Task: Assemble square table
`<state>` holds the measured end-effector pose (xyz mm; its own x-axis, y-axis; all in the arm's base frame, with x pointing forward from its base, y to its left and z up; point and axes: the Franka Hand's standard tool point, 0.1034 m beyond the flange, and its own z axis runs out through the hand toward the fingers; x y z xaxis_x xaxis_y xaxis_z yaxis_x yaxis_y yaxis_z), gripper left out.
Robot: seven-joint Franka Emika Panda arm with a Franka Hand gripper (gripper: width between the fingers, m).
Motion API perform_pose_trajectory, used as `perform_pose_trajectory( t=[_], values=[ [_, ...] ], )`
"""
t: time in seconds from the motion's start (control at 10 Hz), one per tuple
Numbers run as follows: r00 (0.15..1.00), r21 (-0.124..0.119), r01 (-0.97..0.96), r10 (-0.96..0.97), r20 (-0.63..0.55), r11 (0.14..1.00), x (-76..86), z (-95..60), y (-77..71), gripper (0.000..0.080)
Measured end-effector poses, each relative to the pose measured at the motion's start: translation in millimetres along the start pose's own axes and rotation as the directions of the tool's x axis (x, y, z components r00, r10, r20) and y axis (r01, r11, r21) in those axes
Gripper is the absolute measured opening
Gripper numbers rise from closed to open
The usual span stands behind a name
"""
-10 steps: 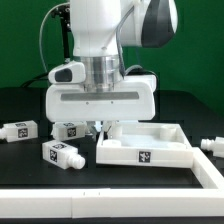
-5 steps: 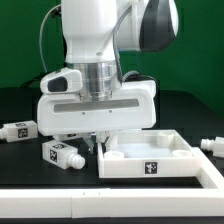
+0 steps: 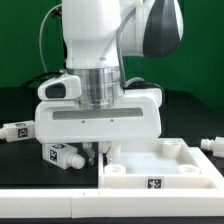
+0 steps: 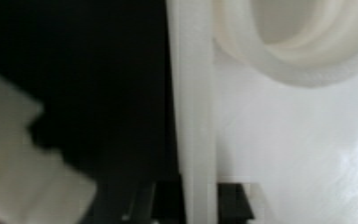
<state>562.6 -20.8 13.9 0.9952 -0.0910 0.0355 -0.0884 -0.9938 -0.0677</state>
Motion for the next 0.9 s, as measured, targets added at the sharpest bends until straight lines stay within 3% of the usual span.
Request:
perform_pose_trajectory(
  t=[0.6, 0.9],
  values=[
    [1.000, -0.007, 0.000, 0.000, 0.002, 1.000, 3.3, 5.3, -0.5, 0.0048],
    [0.999, -0.027, 0.032, -0.033, -0.010, 0.999, 14.5, 5.8, -1.9, 0.0048]
  ],
)
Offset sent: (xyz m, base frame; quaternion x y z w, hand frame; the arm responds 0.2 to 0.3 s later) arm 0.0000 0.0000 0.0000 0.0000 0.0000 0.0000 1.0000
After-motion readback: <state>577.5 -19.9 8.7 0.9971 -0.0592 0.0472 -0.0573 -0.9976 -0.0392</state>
